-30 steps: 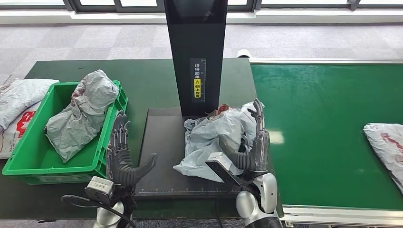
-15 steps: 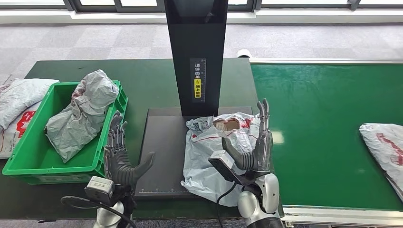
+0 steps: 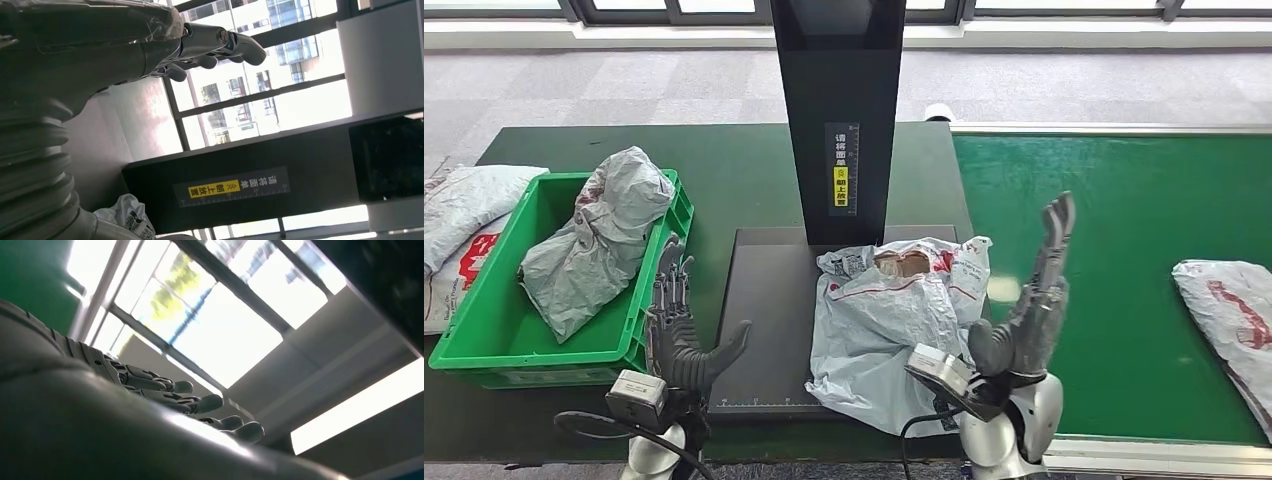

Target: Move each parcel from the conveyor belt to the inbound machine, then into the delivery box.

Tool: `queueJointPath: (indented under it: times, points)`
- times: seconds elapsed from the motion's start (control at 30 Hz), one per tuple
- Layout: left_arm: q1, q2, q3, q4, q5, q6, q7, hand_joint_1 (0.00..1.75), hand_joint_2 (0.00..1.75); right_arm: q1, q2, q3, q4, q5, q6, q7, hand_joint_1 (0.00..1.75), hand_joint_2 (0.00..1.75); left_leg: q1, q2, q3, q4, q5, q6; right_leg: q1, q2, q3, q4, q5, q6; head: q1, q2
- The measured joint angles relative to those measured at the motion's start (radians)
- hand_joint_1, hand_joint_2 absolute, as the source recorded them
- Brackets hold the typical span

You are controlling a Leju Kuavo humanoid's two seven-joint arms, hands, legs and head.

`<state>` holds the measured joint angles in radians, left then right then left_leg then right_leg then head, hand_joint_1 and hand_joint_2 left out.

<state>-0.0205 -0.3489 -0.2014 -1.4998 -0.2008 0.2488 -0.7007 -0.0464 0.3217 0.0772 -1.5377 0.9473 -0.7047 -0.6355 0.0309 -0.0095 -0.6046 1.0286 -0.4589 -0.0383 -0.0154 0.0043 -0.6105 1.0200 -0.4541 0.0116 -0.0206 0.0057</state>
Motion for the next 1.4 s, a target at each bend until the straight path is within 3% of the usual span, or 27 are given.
queueJointPath:
  times: [0.13,0.27,0.47,0.7,0.83,1.07,1.23,1.4]
  points:
    - [-0.079,-0.006,-0.03,0.104,-0.058,-0.014,0.0,0.0,1.75,0.036,-0.002,-0.025,-0.27,0.028,-0.001,0.001,0.0,1.75,0.0,0.001,0.001,0.0,-0.001,0.0,-0.001,0.0,0.001,0.0,0.0,0.0,0.0,0.0]
    - [-0.193,-0.024,-0.068,0.281,-0.083,-0.002,0.0,0.0,1.75,0.054,-0.003,-0.047,-0.411,0.018,0.0,-0.017,0.0,1.75,-0.001,0.002,0.001,0.0,-0.001,0.001,-0.001,0.0,0.002,0.0,0.001,0.001,0.0,0.0]
    - [-0.329,-0.038,-0.17,0.523,-0.022,0.059,0.004,0.0,1.75,0.061,-0.003,-0.099,-0.447,-0.013,0.003,-0.058,0.0,1.75,-0.001,0.003,0.002,0.0,0.001,0.002,-0.001,0.001,0.003,0.0,0.003,0.003,0.0,0.0]
    - [-0.393,-0.045,-0.27,0.654,0.018,0.075,0.022,0.0,1.75,0.06,-0.003,-0.133,-0.447,-0.018,0.004,-0.056,0.0,1.75,-0.001,0.003,0.002,0.0,0.001,0.002,-0.001,0.001,0.002,0.0,0.003,0.002,0.0,0.0]
    - [-0.429,-0.046,-0.343,0.716,0.001,0.11,0.1,0.0,1.75,0.055,-0.002,-0.143,-0.447,0.011,0.005,-0.023,0.0,1.75,-0.001,0.002,0.001,0.0,0.001,0.002,-0.001,0.001,0.002,0.0,0.003,0.003,0.0,0.0]
    - [-0.469,-0.045,-0.577,0.846,-0.091,0.176,0.252,0.0,1.75,0.047,-0.002,-0.151,-0.447,0.029,0.005,0.004,0.0,1.75,-0.001,0.002,0.001,0.0,0.001,0.002,-0.002,0.001,0.003,0.0,0.003,0.003,0.0,0.0]
    - [-0.478,-0.044,-0.713,0.898,-0.173,0.176,0.34,0.0,1.75,0.046,-0.002,-0.159,-0.44,0.019,0.005,0.001,0.0,1.75,-0.001,0.002,0.001,0.0,0.001,0.002,-0.001,0.001,0.003,0.0,0.002,0.003,0.0,0.0]
    - [-0.518,-0.044,-0.865,0.922,-0.297,0.102,0.446,0.0,1.75,0.044,-0.002,-0.164,-0.424,0.007,0.005,0.001,0.0,1.75,-0.002,-0.004,0.005,0.0,0.0,0.004,-0.002,-0.005,0.01,0.0,-0.001,0.005,0.0,0.0]
